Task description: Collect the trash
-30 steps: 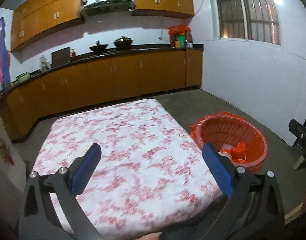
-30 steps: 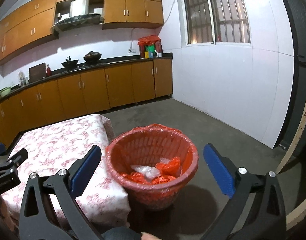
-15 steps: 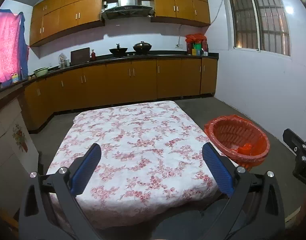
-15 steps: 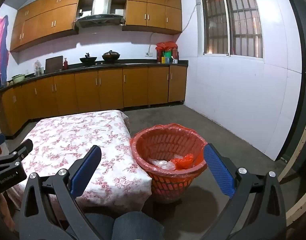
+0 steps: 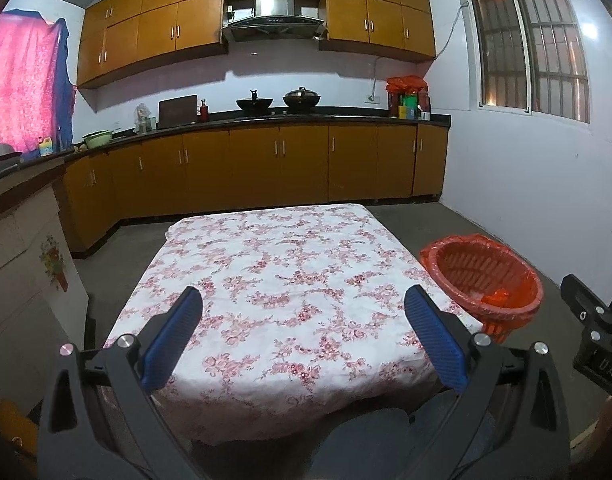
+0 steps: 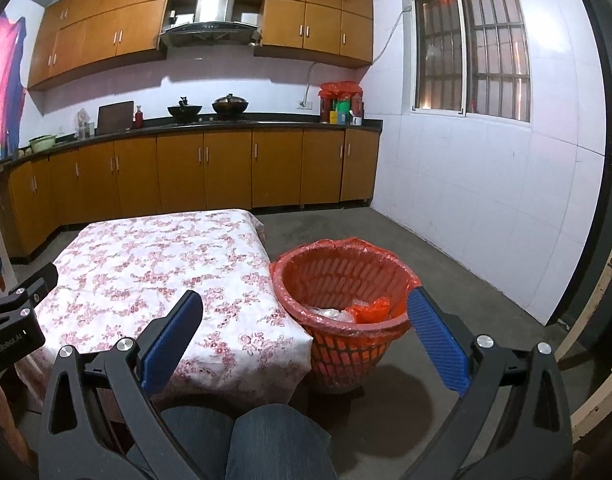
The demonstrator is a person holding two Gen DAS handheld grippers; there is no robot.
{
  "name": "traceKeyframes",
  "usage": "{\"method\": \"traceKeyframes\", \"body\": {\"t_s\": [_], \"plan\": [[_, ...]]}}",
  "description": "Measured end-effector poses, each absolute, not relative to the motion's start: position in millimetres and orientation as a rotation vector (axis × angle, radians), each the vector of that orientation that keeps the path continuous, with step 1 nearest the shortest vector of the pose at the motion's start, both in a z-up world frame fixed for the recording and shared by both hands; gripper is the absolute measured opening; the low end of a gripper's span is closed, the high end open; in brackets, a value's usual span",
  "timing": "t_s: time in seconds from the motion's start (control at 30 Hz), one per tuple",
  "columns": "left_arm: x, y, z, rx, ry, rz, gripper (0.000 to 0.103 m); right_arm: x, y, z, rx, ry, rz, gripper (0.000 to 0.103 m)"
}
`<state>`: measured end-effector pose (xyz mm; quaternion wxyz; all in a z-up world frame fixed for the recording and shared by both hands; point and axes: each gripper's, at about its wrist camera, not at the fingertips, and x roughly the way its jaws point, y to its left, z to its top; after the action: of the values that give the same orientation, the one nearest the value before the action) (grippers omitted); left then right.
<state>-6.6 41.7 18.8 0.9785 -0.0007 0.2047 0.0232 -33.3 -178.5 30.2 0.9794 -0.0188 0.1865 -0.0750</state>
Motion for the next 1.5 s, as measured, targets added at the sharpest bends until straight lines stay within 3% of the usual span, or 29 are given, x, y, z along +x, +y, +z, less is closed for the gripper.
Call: {"method": "traceKeyframes", "body": {"t_s": [1.5], "plan": [[-3.4, 37.4, 10.1, -0.003, 0.474, 0.050, 0.099, -30.2, -190.1, 19.1, -0.026, 0.454, -0.216, 0.101]]}}
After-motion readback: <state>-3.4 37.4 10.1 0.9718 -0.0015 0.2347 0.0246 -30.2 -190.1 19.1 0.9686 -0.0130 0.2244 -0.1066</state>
